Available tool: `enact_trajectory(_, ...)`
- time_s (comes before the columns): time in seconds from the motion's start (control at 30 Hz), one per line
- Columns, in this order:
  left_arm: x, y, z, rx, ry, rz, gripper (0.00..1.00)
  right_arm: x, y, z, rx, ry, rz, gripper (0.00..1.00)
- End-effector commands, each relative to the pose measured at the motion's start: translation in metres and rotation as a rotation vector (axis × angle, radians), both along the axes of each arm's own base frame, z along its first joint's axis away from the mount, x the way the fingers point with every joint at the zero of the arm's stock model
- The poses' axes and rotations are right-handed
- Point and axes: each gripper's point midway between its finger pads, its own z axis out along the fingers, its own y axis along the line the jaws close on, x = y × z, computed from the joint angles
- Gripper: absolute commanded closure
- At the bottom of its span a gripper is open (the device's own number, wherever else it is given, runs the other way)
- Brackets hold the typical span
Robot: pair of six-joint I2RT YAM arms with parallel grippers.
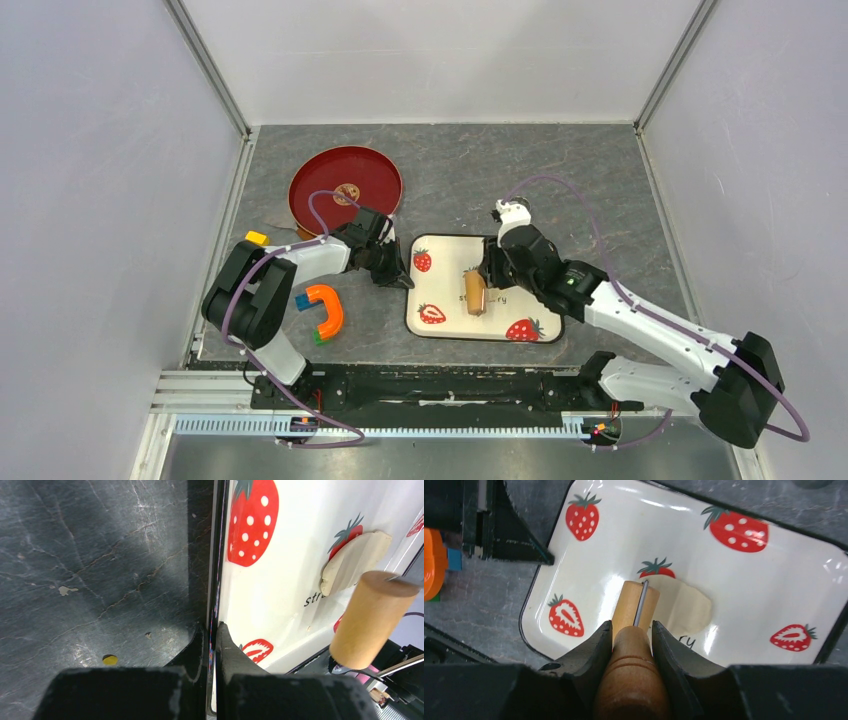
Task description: Roll out the dumpling wrappers from the dough
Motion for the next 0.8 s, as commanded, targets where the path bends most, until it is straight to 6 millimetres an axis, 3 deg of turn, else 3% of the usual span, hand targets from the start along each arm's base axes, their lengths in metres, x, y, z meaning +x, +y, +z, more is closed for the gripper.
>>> enact_trajectory(0.0,-0.035,0.047,-0.057,0.26,0.106,-0.014,0.98,0.03,-0.008,0.043,0.042,-0.129,-0.061,1.0)
enact_trajectory(0.3,-0.035,0.048,-0.058,0.26,0.109,-0.015,0.98,0.043,-0.004,0.005,-0.005,-0.07,-0.032,1.0)
enact_trajectory(0.57,-0.035,0.047,-0.058,0.26,0.109,-0.018,0.98,0.025,-0.005,-0.04,-0.032,0.026,0.015,1.0)
enact_trajectory(0.77,-0.035,0.048,-0.059,0.261,0.111,-0.016,0.98,0.012,-0.018,-0.069,-0.102,0.093,0.009,1.0)
